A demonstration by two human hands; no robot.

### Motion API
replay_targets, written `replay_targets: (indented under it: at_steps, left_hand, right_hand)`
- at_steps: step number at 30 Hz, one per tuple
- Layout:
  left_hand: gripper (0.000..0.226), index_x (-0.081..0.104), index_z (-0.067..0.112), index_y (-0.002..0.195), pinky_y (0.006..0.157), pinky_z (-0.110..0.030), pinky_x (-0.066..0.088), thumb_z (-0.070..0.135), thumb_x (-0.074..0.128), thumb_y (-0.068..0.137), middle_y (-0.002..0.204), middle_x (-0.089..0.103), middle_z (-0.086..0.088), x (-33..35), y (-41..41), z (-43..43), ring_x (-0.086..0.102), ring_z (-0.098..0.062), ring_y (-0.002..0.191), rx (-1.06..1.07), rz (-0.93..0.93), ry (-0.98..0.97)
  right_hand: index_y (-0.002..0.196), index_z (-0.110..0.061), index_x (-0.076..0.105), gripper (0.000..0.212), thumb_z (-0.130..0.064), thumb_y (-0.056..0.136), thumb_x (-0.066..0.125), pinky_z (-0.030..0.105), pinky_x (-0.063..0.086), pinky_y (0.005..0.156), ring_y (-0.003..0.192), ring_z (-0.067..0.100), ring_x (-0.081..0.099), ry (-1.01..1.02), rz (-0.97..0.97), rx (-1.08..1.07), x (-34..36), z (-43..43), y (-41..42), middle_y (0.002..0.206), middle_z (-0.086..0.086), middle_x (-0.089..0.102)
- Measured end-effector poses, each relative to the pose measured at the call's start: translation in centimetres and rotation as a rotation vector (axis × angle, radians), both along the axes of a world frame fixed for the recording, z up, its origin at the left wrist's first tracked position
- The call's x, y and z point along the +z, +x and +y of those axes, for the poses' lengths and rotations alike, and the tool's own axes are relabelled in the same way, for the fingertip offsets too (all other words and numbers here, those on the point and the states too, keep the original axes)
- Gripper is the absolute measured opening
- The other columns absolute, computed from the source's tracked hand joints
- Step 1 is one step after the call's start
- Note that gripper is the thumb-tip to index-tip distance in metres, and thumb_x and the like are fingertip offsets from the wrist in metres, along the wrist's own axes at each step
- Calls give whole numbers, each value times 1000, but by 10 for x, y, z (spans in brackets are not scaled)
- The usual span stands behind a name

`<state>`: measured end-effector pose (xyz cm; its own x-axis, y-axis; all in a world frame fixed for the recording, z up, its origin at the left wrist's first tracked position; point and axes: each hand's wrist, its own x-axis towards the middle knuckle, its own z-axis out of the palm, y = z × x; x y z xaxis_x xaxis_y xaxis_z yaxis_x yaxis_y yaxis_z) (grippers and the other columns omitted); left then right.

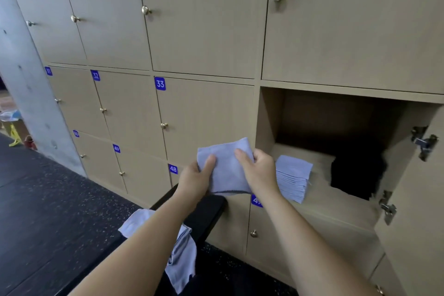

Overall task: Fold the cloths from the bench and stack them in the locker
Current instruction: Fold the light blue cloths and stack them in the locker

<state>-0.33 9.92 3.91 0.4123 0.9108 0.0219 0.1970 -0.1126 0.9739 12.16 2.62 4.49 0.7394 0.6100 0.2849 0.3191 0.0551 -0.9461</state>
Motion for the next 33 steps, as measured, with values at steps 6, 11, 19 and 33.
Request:
replay_targets:
  at_steps: [6, 11, 19, 33]
  left_hand:
    - [42, 60, 5, 84, 58, -27, 41, 44, 49, 97, 76, 65, -4, -12, 31, -6, 59, -20, 73, 22, 101, 236]
    - [47, 57, 1, 81, 53, -25, 36, 46, 55, 94, 69, 59, -5, -29, 71, -18, 51, -15, 61, -75, 123, 214]
    - [21, 71, 7, 97, 67, -24, 55, 23, 57, 97, 96, 75, -12, -62, 126, -15, 71, -24, 91, -395, 68, -50]
    - [21, 71, 1, 89, 71, -40, 55, 21, 66, 92, 87, 73, -16, -83, 265, 49, 66, -25, 75, -341, 153, 38]
  right_hand:
    - [65, -11, 44, 29, -16, 91, 57, 28, 27, 56, 62, 17, 36, -132, 135, 100, -30, -35, 36, 63, 5, 39]
    - [55, -16, 28, 46, -8, 87, 60, 20, 18, 42, 47, 10, 23, -170, 35, -108, -46, -58, 67, 51, -4, 27]
    - [54, -20, 24, 51, -15, 84, 64, 32, 17, 51, 51, 14, 22, -274, 37, -282, -82, -73, 127, 44, -8, 21]
    - [55, -13, 42, 39, -16, 83, 69, 28, 24, 47, 55, 17, 39, -319, 3, -377, -104, -20, 248, 51, -1, 42]
